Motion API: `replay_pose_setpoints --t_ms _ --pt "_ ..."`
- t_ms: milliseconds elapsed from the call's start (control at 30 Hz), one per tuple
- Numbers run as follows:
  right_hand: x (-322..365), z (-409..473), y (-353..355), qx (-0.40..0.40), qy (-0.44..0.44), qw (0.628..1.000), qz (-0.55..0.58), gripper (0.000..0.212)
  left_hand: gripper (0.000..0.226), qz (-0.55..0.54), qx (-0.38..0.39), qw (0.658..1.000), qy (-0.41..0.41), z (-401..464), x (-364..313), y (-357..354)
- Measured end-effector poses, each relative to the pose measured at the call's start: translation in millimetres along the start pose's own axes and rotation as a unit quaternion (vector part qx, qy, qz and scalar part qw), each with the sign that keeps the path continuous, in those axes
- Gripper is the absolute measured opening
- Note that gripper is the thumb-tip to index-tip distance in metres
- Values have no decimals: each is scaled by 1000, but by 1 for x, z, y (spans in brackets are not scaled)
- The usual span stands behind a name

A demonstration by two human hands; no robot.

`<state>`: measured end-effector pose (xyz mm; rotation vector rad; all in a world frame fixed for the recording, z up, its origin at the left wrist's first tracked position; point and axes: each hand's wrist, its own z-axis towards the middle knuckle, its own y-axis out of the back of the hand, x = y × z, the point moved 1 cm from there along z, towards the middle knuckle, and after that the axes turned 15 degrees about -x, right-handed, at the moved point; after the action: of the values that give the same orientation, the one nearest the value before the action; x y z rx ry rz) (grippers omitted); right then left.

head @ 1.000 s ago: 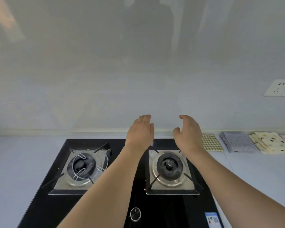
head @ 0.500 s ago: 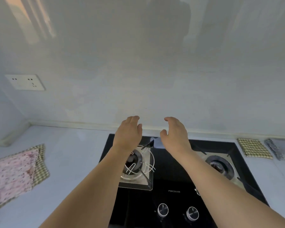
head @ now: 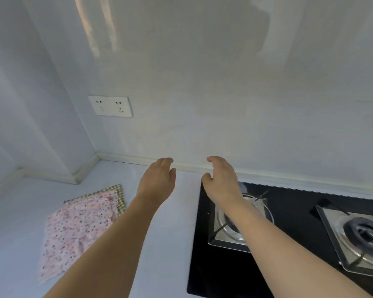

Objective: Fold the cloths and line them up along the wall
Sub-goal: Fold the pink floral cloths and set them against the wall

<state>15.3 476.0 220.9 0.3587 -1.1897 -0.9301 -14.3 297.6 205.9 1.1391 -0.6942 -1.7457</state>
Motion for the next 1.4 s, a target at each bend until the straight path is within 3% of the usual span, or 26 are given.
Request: replay_pose_setpoints --t_ms 300,567,733,900,1100,1267,1400 --pt "85 -18 -106 81 60 994 32 47 40 28 5 995 99 -22 146 41" --pt "95 -69 -227 164 84 983 9 42 37 15 27 991 129 -69 269 4" --pt "76 -105 -310 172 106 978 47 34 29 -84 -66 978 180 -99 321 -33" --pt "53 -133 -365 121 128 978 110 29 20 -116 -87 983 116 -124 349 -61" --pt "36 -150 -374 10 196 973 125 23 7 -108 -110 987 -49 -150 365 -66" --pt "29 -160 -368 72 187 978 62 22 24 -88 -51 990 -97 -157 361 -71" --pt "33 -160 -363 93 142 981 97 28 18 -91 -52 988 -112 -158 363 -71"
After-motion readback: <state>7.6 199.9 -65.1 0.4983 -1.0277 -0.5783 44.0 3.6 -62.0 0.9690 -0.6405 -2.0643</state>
